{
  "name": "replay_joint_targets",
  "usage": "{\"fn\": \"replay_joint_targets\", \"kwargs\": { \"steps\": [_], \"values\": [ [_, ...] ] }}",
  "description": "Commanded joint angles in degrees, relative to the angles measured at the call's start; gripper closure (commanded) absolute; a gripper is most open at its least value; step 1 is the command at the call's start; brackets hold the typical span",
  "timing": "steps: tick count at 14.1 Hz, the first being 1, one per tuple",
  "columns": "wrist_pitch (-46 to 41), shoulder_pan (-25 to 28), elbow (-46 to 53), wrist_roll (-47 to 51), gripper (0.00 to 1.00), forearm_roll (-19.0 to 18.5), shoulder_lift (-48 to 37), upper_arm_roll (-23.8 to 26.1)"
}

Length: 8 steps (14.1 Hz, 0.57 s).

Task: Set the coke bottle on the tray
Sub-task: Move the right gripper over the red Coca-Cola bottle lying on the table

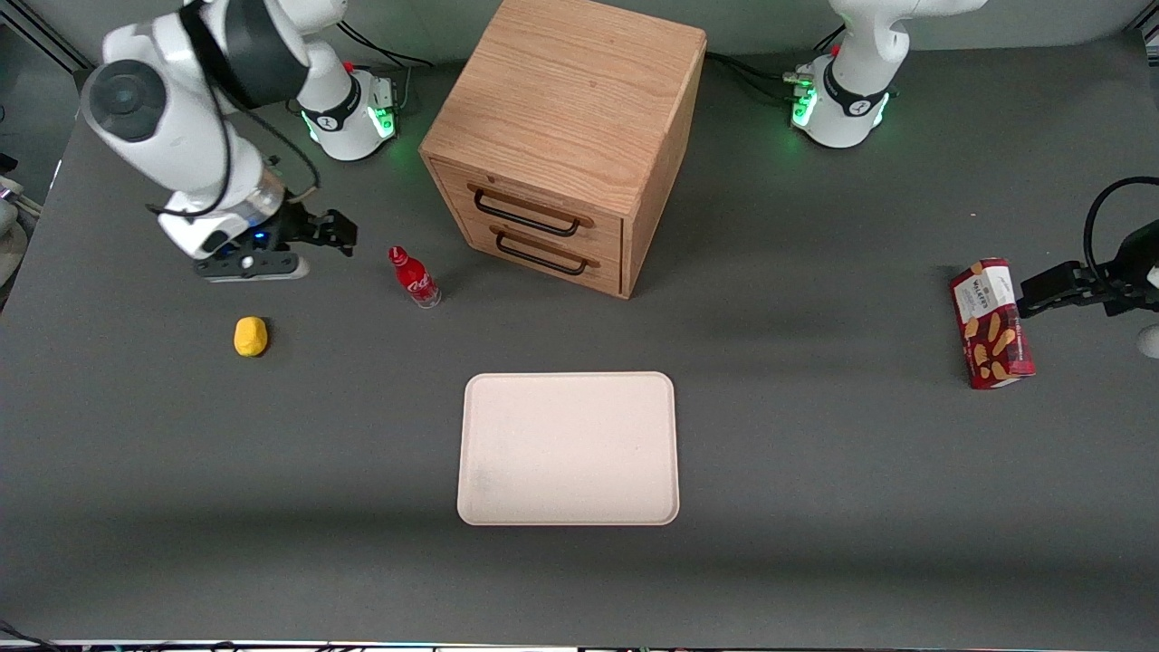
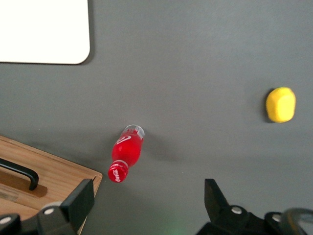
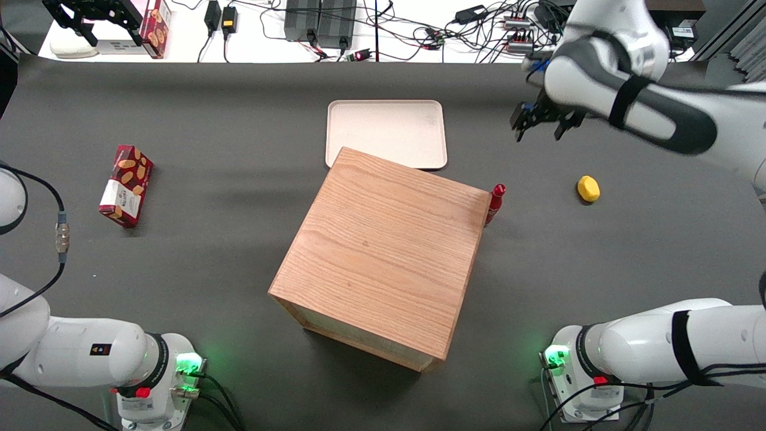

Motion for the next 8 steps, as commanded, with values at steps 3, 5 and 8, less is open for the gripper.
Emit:
{"fn": "replay_joint_targets", "kwargs": {
  "steps": [3,5,8],
  "values": [
    [11.5,-0.1,-10.1,6.9,0.0,0.6,-1.3,5.6],
    [15.5,0.0,-12.8,6.9,0.0,1.1,-0.6,5.8],
    [20.3,0.1,-16.1,6.9,0.0,1.1,0.1,6.0]
  ]
}}
